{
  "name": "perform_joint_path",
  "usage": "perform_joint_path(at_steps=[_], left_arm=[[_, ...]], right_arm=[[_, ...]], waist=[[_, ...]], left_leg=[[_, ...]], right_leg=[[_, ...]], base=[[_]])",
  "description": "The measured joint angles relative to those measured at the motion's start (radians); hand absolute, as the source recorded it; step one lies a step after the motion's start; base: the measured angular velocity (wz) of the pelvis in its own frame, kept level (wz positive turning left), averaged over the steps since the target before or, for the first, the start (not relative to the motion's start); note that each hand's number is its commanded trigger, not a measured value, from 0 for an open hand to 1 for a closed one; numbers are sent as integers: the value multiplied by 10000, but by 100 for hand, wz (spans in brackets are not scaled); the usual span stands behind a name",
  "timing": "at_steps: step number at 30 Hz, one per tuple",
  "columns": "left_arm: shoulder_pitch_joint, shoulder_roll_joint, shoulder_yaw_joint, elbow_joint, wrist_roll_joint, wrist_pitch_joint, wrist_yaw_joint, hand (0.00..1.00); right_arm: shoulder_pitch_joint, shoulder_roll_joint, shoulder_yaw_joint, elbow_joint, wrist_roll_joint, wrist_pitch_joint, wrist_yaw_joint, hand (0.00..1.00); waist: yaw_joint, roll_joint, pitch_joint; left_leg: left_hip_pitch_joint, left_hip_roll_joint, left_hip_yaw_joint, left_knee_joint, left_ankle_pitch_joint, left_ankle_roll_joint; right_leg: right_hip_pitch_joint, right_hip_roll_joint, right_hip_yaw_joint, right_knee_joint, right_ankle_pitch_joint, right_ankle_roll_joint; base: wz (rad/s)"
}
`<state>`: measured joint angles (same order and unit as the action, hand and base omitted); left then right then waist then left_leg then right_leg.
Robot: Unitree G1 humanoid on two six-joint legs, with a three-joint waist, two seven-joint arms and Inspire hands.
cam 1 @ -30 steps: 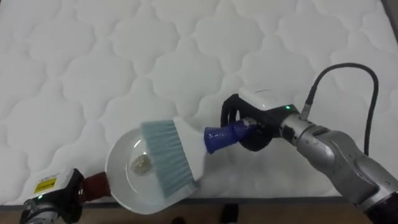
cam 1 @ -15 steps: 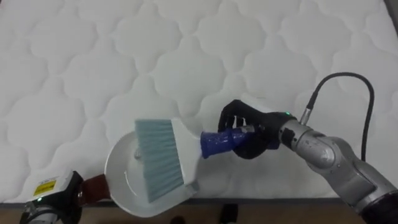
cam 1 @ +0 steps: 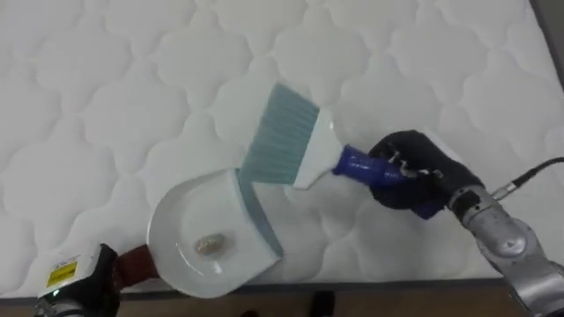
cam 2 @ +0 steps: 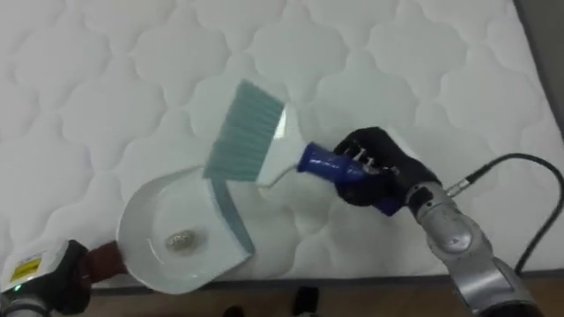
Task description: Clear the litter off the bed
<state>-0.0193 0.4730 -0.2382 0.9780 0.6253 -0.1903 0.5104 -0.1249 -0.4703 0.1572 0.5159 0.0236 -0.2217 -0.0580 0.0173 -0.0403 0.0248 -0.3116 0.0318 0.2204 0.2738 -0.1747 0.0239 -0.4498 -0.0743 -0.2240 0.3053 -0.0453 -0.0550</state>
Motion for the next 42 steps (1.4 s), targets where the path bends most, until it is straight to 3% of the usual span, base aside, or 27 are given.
perform_joint_path(at_steps=[1,2,3,6,14,20,21,25,29,32,34,37,42], left_arm=[[53,-6,92,-165,-7,-21,105,100],[103,-32,227,-409,-26,-112,331,100],[114,-146,417,-601,-18,-189,509,100],[139,-527,761,-903,-27,-267,986,100],[362,-1019,795,-1720,-16,-355,1543,100],[683,-1173,886,-2530,-27,-364,1486,100],[834,-1222,1068,-2741,-26,-378,1475,100],[905,-1467,1418,-2900,-64,-420,1484,100],[905,-1705,1416,-3104,-240,-420,1483,100],[906,-1837,1438,-3978,-540,-441,1487,100],[907,-1872,1437,-4397,-711,-575,1527,100],[905,-1882,1438,-4619,-1053,-777,1570,100],[945,-1970,1461,-4617,-1217,-793,1557,100]], right_arm=[[15,28,-110,84,115,-6,-155,100],[77,126,-350,232,308,-32,-459,64],[178,206,-585,299,450,-43,-748,0],[518,280,-904,316,765,-76,-1328,0],[752,401,-1037,1206,2061,-65,-1804,0],[899,591,-1040,1342,2460,-73,-1826,0],[1004,752,-1044,1292,2455,-75,-1826,0],[1194,919,-1053,699,2345,-70,-1842,0],[1156,1071,-1062,-124,1981,-93,-2219,0],[1161,1206,-1058,-732,1972,-215,-2453,0],[1150,1208,-1059,-838,1965,-297,-2623,0],[1144,1209,-1048,-1069,1743,-308,-2830,0],[1159,1255,-1022,-1279,1289,-309,-2916,0]], waist=[[-92,1,0],[-183,-2,2],[-259,1,0],[-391,6,-2],[-366,1,-18],[-204,-179,-144],[-147,-239,-207],[-89,-278,-275],[-63,-196,-250],[133,-48,-155],[165,54,-136],[171,219,-149],[164,222,-153]], left_leg=[[9,2,-20,-2,0,0],[60,5,-32,-24,0,0],[121,18,-26,-34,0,0],[535,18,-28,-254,-1,-5],[1766,21,-22,-901,7,-30],[2580,57,4,-1049,1,-39],[2847,97,10,-1100,-37,-101],[3279,134,-17,-1193,-105,-196],[3457,192,-57,-1229,-109,-201],[3600,236,-34,-1235,-173,-238],[3729,259,-48,-1262,-212,-250],[3803,236,-58,-1285,-212,-256],[3885,243,5,-1280,-230,-295]], right_leg=[[25,5,-3,-16,0,0],[80,17,-1,-40,-4,3],[185,46,5,-129,-1,9],[565,88,-11,-268,-32,44],[1668,221,-20,-660,-142,148],[2537,360,4,-982,-173,196],[2850,414,23,-1159,-173,196],[3326,501,4,-1362,-174,193],[3461,519,0,-1322,-172,189],[3597,589,17,-1315,-161,171],[3734,607,17,-1354,-166,165],[3790,683,47,-1350,-188,157],[3796,785,281,-1346,-207,126]], base=[[0],[0],[0],[-1],[-1],[-3],[-5],[0],[0],[-1],[2],[-2],[-11]])
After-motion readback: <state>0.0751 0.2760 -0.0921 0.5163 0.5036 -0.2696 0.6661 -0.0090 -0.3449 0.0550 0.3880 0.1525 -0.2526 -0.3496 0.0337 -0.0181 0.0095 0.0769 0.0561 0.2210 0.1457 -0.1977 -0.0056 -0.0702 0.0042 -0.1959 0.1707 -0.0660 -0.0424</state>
